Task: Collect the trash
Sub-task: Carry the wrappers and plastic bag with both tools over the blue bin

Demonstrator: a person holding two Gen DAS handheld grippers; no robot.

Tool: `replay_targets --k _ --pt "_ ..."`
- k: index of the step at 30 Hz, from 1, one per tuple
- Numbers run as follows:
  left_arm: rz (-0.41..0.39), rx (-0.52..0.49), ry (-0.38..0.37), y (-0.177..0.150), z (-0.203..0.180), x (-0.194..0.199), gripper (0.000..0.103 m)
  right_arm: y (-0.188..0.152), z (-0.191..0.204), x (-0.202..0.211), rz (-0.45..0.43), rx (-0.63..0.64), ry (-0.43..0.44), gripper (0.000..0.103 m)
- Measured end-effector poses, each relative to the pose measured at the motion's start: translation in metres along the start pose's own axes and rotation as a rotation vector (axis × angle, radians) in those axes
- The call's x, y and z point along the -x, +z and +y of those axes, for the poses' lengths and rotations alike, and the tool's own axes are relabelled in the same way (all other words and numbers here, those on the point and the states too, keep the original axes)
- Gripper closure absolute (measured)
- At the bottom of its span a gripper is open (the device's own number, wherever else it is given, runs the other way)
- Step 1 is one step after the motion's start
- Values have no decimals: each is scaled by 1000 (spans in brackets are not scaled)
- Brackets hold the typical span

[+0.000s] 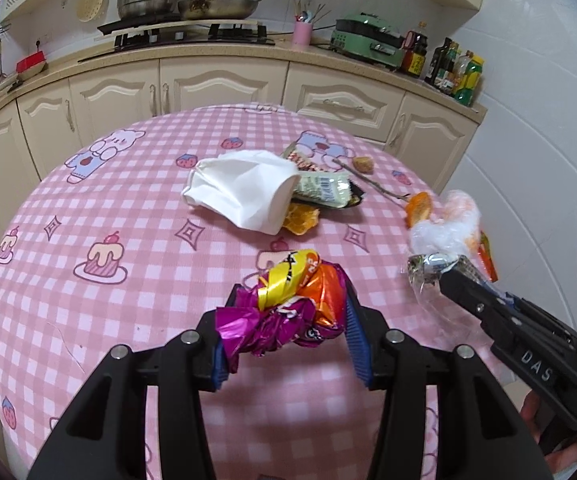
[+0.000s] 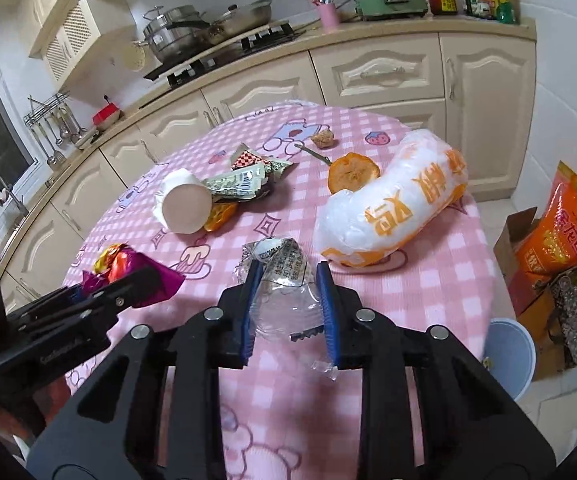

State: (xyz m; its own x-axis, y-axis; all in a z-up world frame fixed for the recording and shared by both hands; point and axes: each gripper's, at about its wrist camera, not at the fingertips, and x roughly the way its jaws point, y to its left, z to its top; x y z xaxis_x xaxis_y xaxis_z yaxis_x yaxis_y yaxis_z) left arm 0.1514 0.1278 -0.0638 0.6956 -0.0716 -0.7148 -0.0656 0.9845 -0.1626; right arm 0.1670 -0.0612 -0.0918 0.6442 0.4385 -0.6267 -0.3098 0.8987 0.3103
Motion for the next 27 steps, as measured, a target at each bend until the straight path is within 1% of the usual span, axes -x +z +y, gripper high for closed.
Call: replay_targets --k 3,6,11,18,24,27 --pt "-10 -14 -10 -2 -7 5 56 -4 0 12 -13 0 7 76" --pt "-17 -31 -29 -6 -17 11 56 -9 -2 25 -40 -2 -7 76" --pt "-17 -78 -69 -9 -41 17 56 -16 -15 45 -65 -37 -28 76" --pt "-7 -162 -144 -19 -84 20 56 -34 -53 76 -106 -144 -87 76" --pt "27 -257 -215 -31 -134 13 56 -52 -92 99 -123 -232 -159 76" --pt "40 -292 -239 -37 -155 8 56 -62 -111 109 -127 -273 -186 76"
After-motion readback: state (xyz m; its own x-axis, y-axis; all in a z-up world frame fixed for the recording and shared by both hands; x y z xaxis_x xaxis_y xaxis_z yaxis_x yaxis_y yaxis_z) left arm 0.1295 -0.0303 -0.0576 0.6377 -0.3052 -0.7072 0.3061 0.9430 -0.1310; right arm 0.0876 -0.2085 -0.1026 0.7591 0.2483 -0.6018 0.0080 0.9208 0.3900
